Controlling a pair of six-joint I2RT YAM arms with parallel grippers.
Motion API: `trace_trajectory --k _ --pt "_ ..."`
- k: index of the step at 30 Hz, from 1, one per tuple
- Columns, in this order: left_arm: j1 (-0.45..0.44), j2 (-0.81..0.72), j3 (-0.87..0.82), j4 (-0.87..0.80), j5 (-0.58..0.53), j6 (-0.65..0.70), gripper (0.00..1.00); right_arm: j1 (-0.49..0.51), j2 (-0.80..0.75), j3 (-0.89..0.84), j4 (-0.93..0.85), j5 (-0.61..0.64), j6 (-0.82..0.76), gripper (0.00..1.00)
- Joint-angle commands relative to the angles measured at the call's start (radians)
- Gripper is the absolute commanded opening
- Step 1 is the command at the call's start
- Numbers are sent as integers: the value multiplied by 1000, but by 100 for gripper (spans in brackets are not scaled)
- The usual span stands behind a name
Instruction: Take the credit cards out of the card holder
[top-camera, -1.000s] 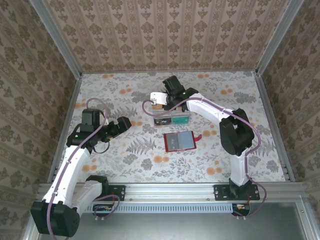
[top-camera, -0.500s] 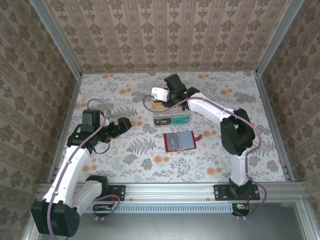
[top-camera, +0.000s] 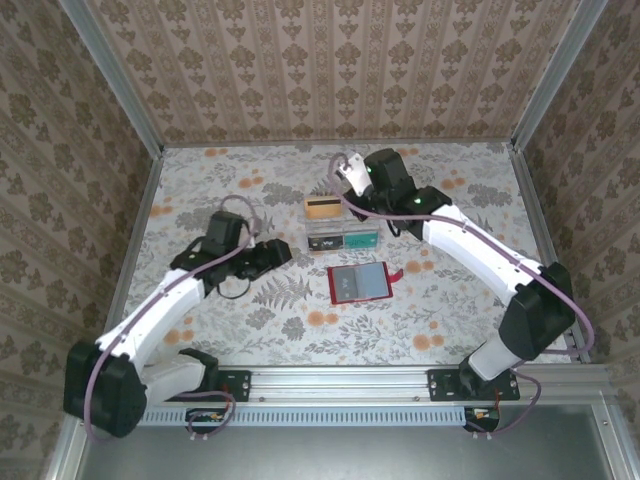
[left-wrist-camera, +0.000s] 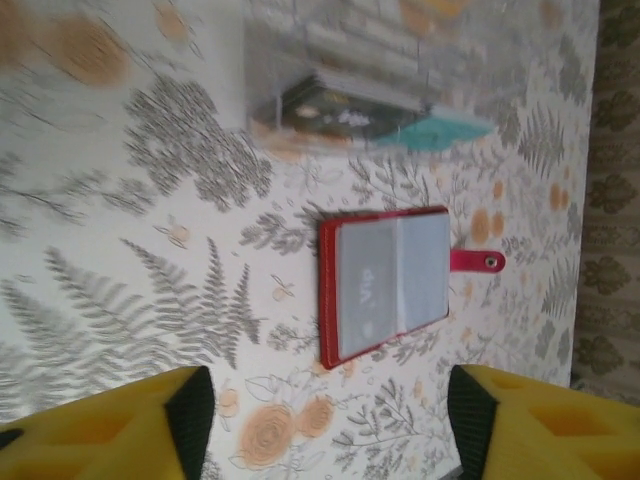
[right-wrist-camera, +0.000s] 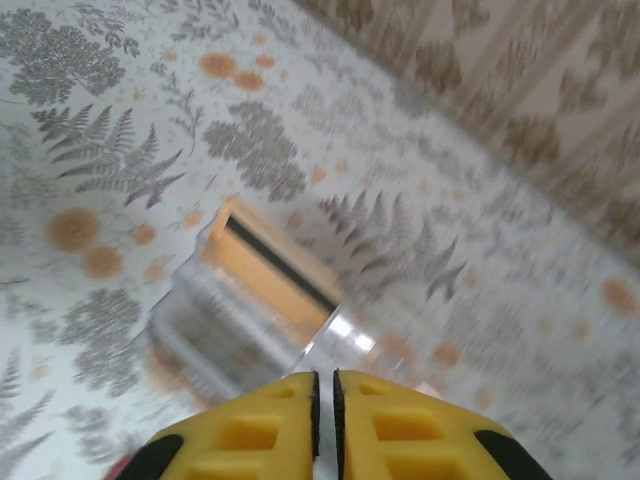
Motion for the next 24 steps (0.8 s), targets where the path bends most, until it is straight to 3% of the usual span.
trace_trajectory --k 1,8,12,15,19,24 --pt "-84 75 24 101 -48 -59 60 -4 -67 -136 -111 -28 313 10" --pt "-214 247 65 180 -80 -102 35 -7 -194 -422 -68 -87 548 9" --pt "-270 324 74 234 -95 -128 23 -13 -187 -536 -11 -118 645 10" --pt "-301 389 87 266 -98 -139 9 -34 -157 -577 2 -119 680 12" --pt "-330 470 115 296 -98 -142 6 -64 -99 -595 18 -146 684 15" --pt "-350 529 137 320 -107 -151 5 -90 -44 -586 35 -169 668 10"
